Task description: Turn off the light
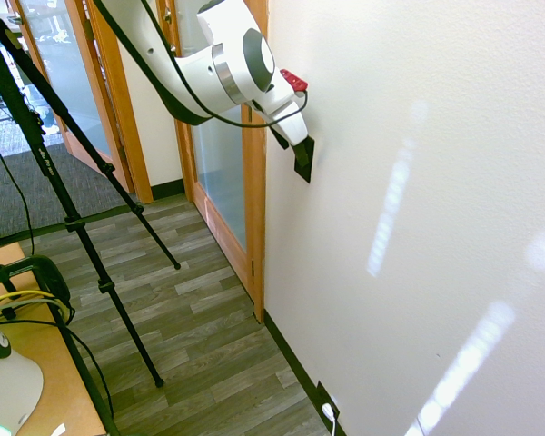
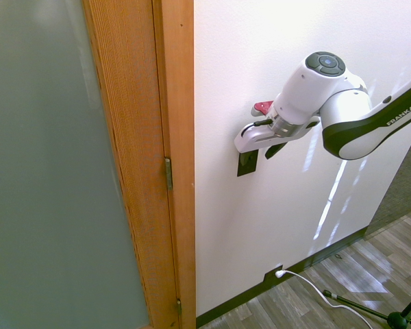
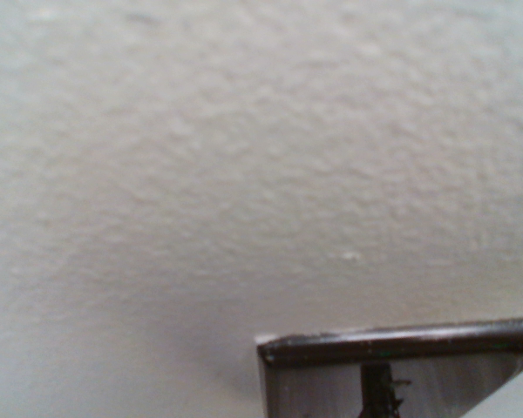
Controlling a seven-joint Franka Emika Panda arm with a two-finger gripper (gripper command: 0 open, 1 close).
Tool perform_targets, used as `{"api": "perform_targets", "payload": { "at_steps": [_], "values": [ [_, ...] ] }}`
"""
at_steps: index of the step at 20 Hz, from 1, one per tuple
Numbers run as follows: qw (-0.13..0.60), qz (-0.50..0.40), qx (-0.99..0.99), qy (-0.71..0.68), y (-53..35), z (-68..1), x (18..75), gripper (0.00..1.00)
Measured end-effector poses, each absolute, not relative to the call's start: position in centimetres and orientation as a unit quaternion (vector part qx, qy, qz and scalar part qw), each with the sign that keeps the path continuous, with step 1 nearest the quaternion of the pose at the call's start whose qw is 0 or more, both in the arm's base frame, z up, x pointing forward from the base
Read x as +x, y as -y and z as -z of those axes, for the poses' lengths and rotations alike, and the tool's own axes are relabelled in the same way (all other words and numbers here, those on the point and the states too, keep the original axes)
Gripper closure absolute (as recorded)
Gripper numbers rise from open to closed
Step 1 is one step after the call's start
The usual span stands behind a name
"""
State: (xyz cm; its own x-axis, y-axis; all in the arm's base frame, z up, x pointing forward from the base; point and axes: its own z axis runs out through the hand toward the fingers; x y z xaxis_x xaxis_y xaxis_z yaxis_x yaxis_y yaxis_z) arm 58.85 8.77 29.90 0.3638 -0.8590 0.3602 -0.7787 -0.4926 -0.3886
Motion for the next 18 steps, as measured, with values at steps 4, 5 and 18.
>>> {"api": "perform_targets", "payload": {
  "at_steps": [4,5,18],
  "values": [
    [0.085,0.273,-0.815,-0.504,-8.66,-29.94,59.39,1.00],
    [0.085,0.273,-0.814,-0.505,-8.65,-29.84,59.47,1.00],
    [0.099,0.270,-0.810,-0.512,-9.09,-29.41,59.44,1.00]
  ]
}}
